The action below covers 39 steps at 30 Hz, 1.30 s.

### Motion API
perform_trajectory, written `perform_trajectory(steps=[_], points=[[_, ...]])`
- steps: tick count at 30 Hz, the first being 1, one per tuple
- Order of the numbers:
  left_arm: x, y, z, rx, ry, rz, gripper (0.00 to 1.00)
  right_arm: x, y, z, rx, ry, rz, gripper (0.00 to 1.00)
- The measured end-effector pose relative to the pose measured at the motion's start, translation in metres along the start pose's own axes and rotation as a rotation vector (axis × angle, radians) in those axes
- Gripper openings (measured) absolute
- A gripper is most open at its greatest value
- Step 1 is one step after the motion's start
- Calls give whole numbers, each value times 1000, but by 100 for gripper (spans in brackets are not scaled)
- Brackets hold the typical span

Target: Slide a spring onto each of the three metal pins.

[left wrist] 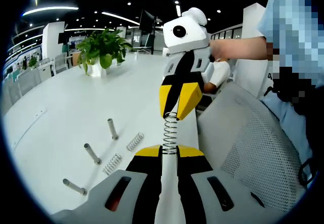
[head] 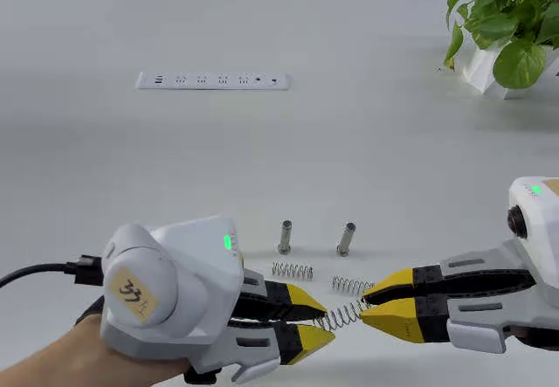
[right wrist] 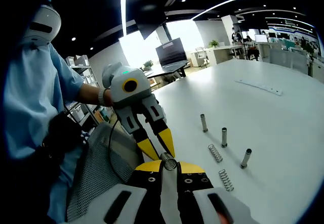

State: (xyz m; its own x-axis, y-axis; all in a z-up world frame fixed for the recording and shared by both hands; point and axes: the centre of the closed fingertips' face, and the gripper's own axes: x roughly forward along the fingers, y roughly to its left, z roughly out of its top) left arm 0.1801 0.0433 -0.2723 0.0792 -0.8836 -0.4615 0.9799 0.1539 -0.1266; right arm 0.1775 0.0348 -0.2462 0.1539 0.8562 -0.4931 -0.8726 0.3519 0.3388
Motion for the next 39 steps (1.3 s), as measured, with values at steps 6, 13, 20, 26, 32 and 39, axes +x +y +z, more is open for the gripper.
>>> perform_trajectory(steps=[6,13,20,26,32,39], points=[[3,1,-3,-1,17,9,7,3,0,-1,-88,64,-39,7],[8,1,-7,9,42,20,7,6,2,1,-162,107,-58,6],[11,1,-7,9,48,27,7,6,0,2,-221,144,-69,7],[13,2,-6,8,48,27,6,7,0,6,-259,161,-74,7],[13,4,-6,0,40,35,6,8,-1,5,-299,186,-82,7],[13,2,-6,-7,29,34,6,7,0,6,-309,195,-80,7]])
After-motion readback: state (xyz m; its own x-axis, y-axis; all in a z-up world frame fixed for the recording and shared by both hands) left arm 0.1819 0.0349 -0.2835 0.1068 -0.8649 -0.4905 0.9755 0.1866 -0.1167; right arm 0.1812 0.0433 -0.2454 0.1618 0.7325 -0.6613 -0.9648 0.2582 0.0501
